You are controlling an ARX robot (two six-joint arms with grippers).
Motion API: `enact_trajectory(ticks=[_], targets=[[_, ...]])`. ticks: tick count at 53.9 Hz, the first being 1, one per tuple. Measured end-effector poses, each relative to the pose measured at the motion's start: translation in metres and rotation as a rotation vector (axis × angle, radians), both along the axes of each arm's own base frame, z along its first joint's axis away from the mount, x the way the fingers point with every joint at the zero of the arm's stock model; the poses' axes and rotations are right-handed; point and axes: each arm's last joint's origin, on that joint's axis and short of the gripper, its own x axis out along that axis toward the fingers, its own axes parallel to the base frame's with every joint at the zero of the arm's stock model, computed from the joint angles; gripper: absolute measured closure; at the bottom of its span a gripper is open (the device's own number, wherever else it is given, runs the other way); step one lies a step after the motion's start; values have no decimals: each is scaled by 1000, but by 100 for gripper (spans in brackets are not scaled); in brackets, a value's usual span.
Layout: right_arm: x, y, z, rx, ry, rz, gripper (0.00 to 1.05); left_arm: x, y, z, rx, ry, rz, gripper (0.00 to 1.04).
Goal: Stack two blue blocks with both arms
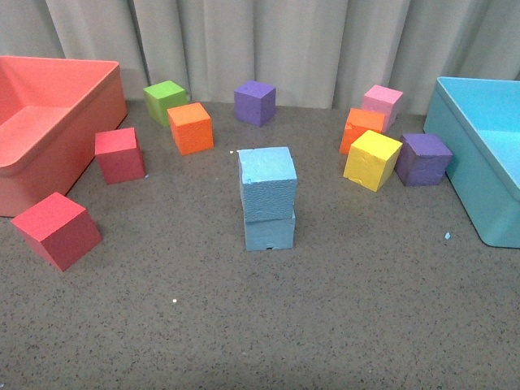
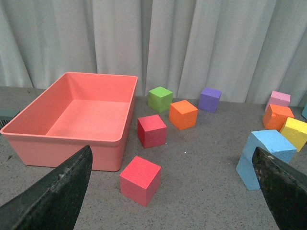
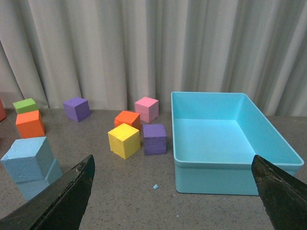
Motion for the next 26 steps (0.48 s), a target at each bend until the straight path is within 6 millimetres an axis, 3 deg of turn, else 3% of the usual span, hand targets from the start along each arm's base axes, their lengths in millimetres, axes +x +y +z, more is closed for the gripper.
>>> enact_trajectory(ticks=[26], targets=[[0, 0, 0, 0, 0, 0, 9, 0, 0, 0, 0, 0, 0, 7]])
